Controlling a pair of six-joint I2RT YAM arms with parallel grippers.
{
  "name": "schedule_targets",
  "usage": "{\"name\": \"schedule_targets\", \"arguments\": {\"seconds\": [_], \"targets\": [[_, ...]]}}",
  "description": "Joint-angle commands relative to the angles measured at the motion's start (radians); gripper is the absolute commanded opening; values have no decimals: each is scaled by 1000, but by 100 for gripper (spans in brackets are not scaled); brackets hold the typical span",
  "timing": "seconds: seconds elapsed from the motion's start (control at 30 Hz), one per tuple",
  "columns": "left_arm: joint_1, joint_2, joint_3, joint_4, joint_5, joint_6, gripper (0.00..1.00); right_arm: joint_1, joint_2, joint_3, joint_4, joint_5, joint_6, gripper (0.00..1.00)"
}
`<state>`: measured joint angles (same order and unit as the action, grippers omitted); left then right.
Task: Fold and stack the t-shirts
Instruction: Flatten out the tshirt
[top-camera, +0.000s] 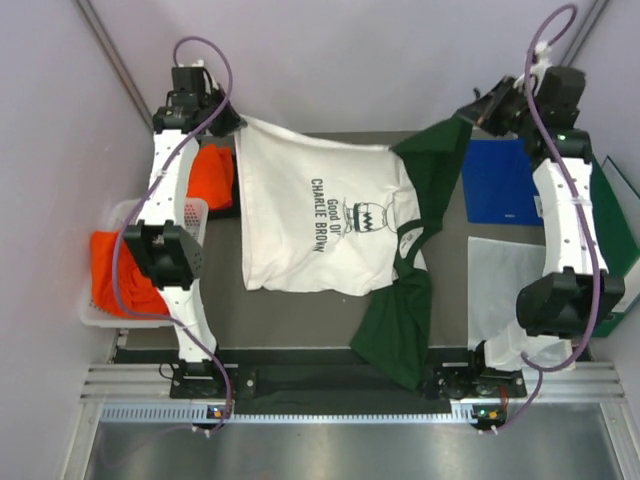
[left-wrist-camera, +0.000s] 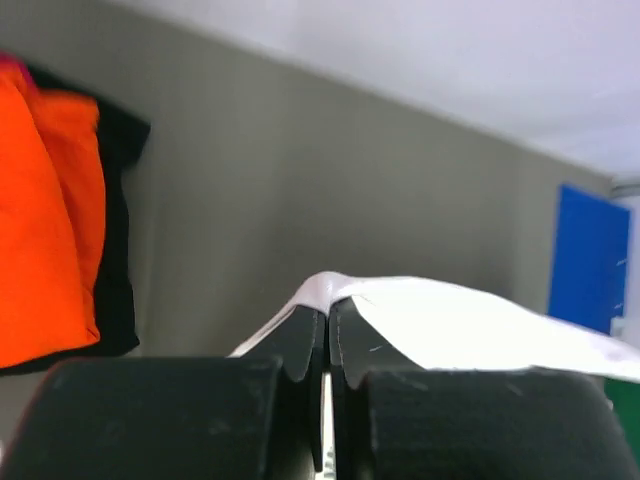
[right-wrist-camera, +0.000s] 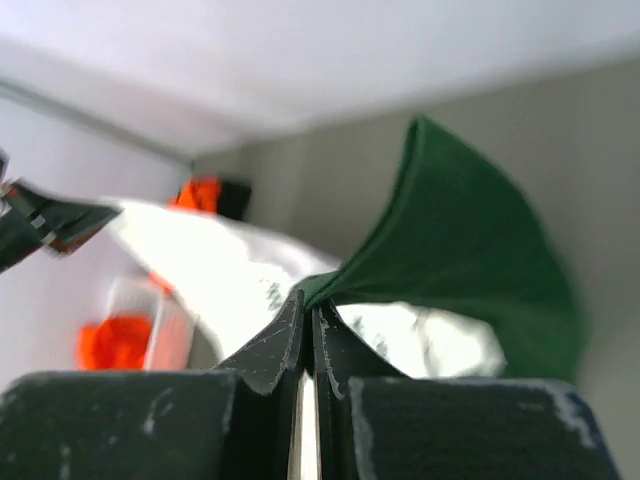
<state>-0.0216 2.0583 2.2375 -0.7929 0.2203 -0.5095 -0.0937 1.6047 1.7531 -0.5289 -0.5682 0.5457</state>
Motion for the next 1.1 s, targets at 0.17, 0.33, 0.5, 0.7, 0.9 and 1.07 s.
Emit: {"name": "schedule_targets", "arguments": {"seconds": [0.17,0.33,0.5,0.7,0.9,1.07], "targets": [[6,-464,48,219,-261,94,0,5,-301,378,156,375,-292,0],[6,-590,40,207,-289,158,0,6,-437,439,161,387,-300,0],[5,-713,27,212,-248,164,0,9,-535,471,208,298,-260,0],[2,-808,19,207,-275,200,0,45,-578,595,214,315,-277,0],[-14,-796,1,193,-291,209,0,58,-531,626,213,382,-302,0],[-14,-667,-24,152,-277,209,0,58,-456,459,314,396,-299,0]]}}
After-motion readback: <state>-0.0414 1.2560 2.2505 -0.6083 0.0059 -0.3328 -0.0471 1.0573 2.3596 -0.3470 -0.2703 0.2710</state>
